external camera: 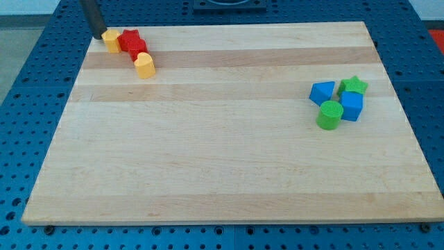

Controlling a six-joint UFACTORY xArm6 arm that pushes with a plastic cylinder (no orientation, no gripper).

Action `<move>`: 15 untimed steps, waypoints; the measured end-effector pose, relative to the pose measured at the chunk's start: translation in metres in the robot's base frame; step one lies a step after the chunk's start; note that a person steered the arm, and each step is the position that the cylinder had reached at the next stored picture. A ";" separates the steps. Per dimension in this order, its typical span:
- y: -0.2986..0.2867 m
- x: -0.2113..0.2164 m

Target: Move the yellow hexagon to the left of the red star

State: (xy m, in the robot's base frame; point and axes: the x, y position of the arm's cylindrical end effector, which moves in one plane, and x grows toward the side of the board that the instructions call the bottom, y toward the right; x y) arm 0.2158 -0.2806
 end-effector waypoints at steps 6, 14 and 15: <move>0.073 0.016; 0.054 0.073; 0.054 0.034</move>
State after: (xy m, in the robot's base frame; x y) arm 0.2500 -0.2265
